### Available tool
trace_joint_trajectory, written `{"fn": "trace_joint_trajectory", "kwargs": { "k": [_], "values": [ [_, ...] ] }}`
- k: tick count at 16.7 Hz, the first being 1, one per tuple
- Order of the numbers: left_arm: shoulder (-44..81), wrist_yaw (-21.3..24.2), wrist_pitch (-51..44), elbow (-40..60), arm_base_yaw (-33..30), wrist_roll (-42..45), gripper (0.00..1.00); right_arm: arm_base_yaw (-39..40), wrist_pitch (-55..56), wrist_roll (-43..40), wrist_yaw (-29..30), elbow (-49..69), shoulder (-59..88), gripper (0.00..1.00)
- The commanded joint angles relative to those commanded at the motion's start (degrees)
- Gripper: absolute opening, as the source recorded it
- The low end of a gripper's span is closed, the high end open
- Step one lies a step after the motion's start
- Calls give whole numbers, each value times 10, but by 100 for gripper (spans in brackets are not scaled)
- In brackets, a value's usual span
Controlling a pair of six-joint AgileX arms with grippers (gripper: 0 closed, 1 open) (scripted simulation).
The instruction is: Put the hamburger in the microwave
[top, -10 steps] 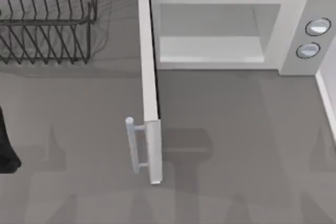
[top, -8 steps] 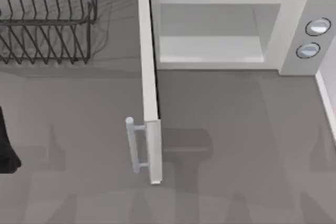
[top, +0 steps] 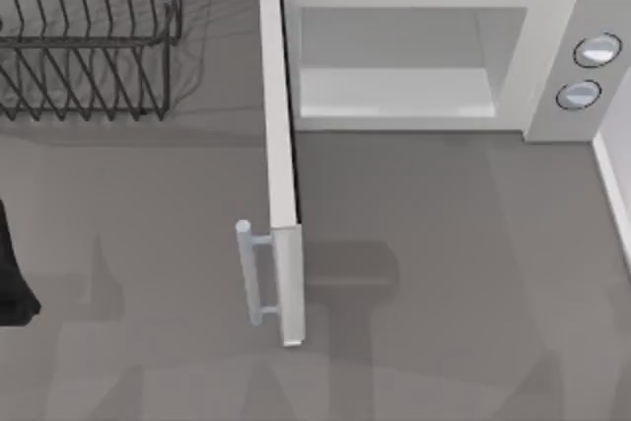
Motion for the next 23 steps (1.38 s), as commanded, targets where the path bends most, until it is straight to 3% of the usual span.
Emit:
{"fn": "trace_joint_trajectory", "kwargs": {
  "k": [6,12,16,23],
  "values": [
    [0,0,0,0,0,0,100,-98,-208,-316,-3,152,309,100],
    [0,0,0,0,0,0,100,-175,-363,-545,-1,278,526,100],
    [0,0,0,0,0,0,100,-196,-402,-606,0,317,582,100],
    [0,0,0,0,0,0,100,-194,-392,-606,0,311,587,100]
  ]
}}
